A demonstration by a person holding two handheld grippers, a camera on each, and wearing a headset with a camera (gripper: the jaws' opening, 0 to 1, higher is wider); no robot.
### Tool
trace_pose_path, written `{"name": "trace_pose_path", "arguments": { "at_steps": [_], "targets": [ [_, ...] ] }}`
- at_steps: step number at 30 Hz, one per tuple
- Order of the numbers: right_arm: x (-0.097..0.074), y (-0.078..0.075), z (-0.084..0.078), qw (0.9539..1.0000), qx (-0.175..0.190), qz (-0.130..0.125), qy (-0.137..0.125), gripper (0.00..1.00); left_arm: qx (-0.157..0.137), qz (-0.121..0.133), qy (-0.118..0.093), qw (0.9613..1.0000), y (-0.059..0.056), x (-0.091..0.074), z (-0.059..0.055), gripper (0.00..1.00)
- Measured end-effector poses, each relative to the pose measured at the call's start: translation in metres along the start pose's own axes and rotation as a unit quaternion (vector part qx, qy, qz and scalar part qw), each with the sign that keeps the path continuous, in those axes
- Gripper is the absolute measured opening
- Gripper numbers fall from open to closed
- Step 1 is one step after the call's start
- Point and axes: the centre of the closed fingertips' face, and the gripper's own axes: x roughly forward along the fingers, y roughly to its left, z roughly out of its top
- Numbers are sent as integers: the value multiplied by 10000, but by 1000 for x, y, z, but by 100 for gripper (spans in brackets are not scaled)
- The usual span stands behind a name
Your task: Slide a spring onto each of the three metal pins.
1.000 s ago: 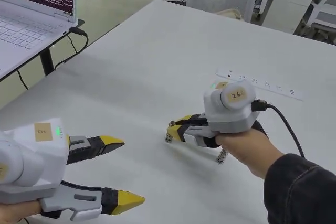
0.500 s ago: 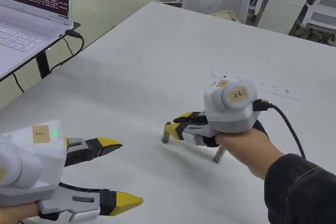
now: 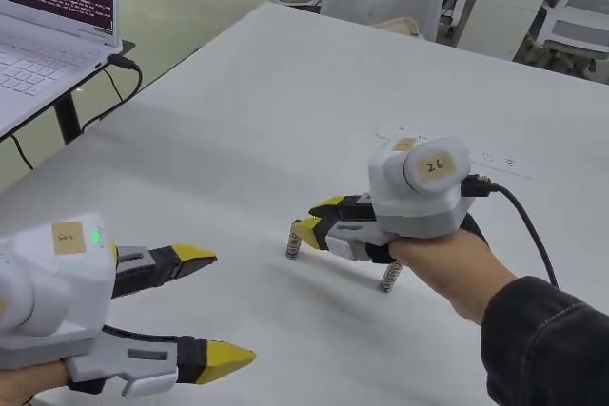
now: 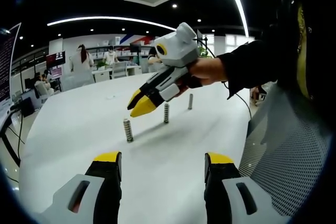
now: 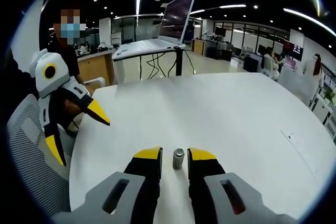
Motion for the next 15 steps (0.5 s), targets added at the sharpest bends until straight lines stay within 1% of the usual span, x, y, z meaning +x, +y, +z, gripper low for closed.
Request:
{"name": "trace_pose_path", "arguments": {
  "at_steps": [7, 15],
  "targets": [
    [-9, 2, 2, 10000, -5, -41, -63, 19, 3, 9, -25, 10000, 1, 1, 1, 60],
    [-20, 9, 5, 9998, -19, -69, -168, 21, 0, 30, -57, 10000, 3, 1, 2, 60]
  ]
}}
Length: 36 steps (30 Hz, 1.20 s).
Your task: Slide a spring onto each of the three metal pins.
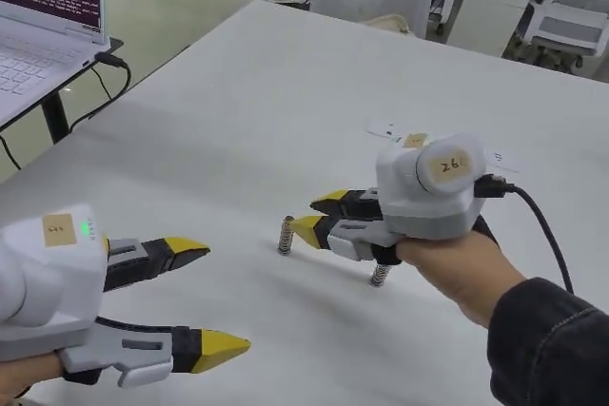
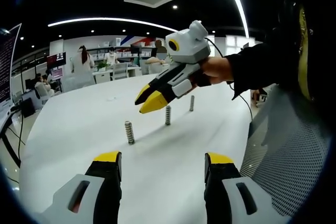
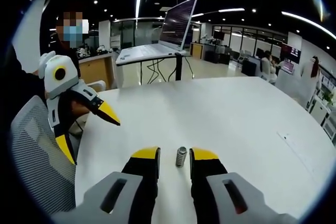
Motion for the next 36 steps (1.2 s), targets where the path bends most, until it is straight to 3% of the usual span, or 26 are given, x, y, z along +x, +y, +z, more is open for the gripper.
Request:
{"name": "trace_pose_path", "arguments": {
  "at_steps": [11, 36],
  "targets": [
    [-18, 12, 6, 9998, 5, -24, -206, 23, -12, 38, -62, 10000, 1, 1, 5, 59],
    [-68, 33, -13, 9995, -19, -138, -276, 26, 33, -9, -68, 10000, -3, 8, 12, 60]
  ]
}}
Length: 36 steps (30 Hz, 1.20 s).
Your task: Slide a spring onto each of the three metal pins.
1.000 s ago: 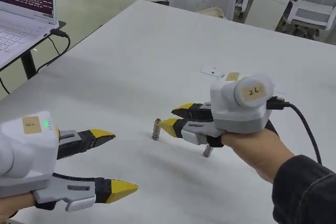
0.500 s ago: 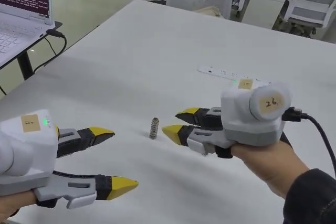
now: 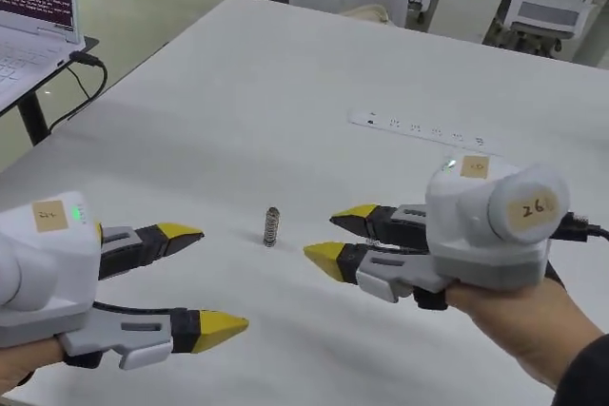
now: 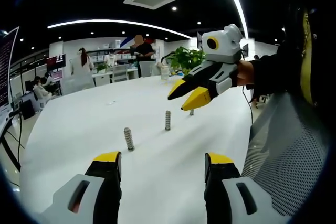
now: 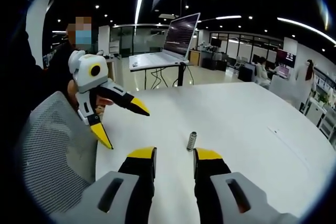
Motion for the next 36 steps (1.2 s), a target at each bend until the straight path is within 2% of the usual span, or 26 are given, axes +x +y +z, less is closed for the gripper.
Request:
{"name": "trace_pose_path", "arguments": {
  "at_steps": [13, 20, 28, 36],
  "targets": [
    [-30, 1, -13, 9999, 46, -109, 33, 28, 33, 17, -20, 10000, 1, 0, 5, 60],
    [-49, -2, -21, 9996, 87, -281, 39, 29, 34, 24, -29, 10000, 1, 0, 7, 61],
    [-74, -11, -31, 9980, 253, -580, -4, 30, 39, 22, -19, 10000, -1, 0, 8, 61],
    [-99, -32, -51, 9939, 435, -1008, 64, 32, 10, 8, -7, 10000, -3, 0, 8, 62]
  ]
}}
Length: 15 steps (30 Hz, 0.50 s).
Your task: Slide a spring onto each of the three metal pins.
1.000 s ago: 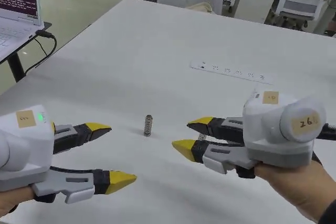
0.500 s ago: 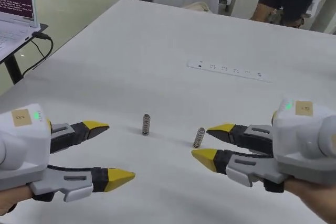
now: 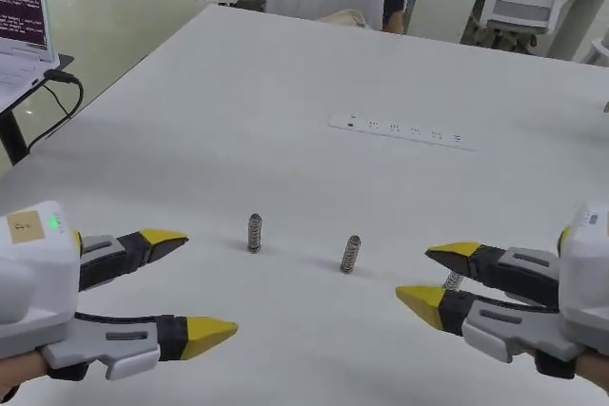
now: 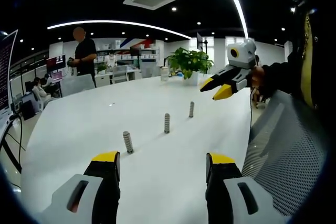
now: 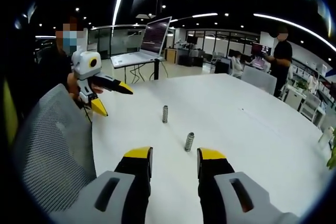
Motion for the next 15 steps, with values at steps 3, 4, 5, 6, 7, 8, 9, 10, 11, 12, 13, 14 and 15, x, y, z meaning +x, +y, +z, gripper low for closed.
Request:
{"name": "trace_pose_path", "arguments": {
  "at_steps": [3, 4, 5, 6, 7, 8, 9, 10, 11, 12, 13, 14, 15],
  "targets": [
    [-3, -6, -5, 10000, 53, -55, 17, 33, -7, 3, 0, 10000, 0, 0, 0, 63],
    [-4, -9, -7, 9999, 34, -115, 59, 33, -8, 2, 1, 10000, 0, 0, 0, 63],
    [-4, -10, -8, 9999, 25, -138, 80, 34, -9, -2, 6, 10000, 0, 0, -1, 63],
    [-6, -14, -11, 9997, -28, -218, 112, 34, 1, -9, 22, 10000, 0, 0, -1, 64],
    [-7, -16, -12, 9996, -25, -251, 120, 35, 4, -18, 32, 10000, -1, 1, -1, 64],
    [-8, -17, -14, 9996, -21, -270, 122, 35, -6, -23, 28, 10000, -1, 1, -1, 64],
    [-10, -20, -16, 9994, 15, -306, 127, 36, -12, -27, 21, 10000, -1, 1, -1, 64],
    [-12, -22, -18, 9993, 41, -351, 128, 38, -8, -25, 21, 10000, -1, 1, -1, 64],
    [-14, -25, -21, 9990, 52, -430, 141, 40, -6, -24, 30, 10000, -1, 1, -2, 64],
    [-15, -27, -23, 9988, 75, -472, 145, 41, -10, -25, 33, 10000, -1, 2, -2, 64],
    [-17, -30, -25, 9985, 103, -526, 149, 43, -13, -28, 32, 10000, -1, 2, -2, 64],
    [-20, -33, -27, 9981, 152, -580, 129, 43, -12, -30, 32, 10000, -1, 2, -2, 64],
    [-21, -36, -30, 9978, 195, -621, 136, 44, -16, -32, 34, 10000, 0, 3, -2, 64]
  ]
}}
